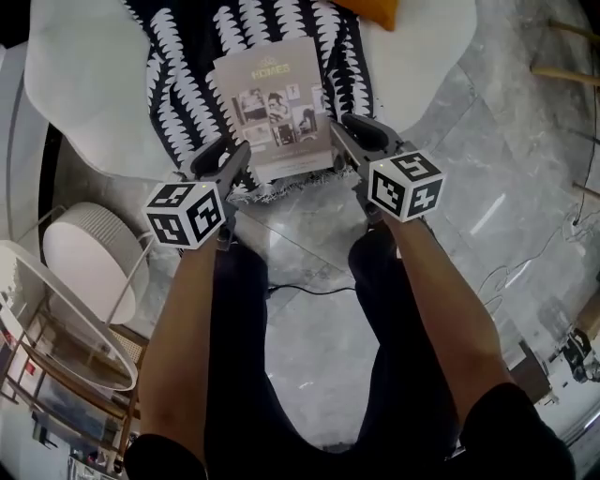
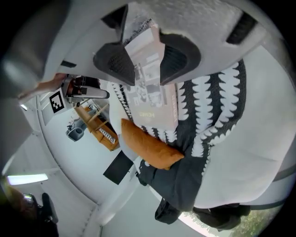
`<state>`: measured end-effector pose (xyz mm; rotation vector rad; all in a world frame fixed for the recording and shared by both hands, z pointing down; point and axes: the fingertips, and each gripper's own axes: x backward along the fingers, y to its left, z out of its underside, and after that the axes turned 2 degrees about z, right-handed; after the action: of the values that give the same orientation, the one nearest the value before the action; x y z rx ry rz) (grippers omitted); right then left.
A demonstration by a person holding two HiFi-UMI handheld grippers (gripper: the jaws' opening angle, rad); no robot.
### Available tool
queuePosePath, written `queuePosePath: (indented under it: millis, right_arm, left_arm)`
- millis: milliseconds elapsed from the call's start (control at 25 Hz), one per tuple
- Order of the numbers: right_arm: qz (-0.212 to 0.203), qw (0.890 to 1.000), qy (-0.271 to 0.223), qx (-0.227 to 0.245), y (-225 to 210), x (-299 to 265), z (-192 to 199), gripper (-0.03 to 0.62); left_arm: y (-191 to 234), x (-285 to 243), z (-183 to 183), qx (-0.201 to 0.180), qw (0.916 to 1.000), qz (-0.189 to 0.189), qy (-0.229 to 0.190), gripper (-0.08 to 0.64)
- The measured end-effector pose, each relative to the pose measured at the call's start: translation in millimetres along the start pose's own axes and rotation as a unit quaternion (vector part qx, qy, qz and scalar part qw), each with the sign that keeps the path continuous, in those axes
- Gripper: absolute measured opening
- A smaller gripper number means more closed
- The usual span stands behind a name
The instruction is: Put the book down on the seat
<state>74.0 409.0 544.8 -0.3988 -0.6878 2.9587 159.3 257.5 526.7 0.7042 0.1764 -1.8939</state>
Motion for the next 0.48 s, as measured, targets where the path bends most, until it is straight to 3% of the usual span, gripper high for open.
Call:
queuePosePath:
  millis: [240, 480]
  right_arm:
    - [-0.042, 0.998, -0.038, 0.034, 54.4, 62.2, -84.3, 0.066]
    - [-0.076, 0.991, -0.078, 0.085, 119.9, 156.5, -189.2, 0.047]
  left_arm:
    - [-76.0, 48.7, -80.0, -0.029, 0.9962, 0.051, -0.064, 0.152]
    - [-162.2, 135.0, -170.2, -0.058, 0.9870, 0.080, -0.127, 0.094]
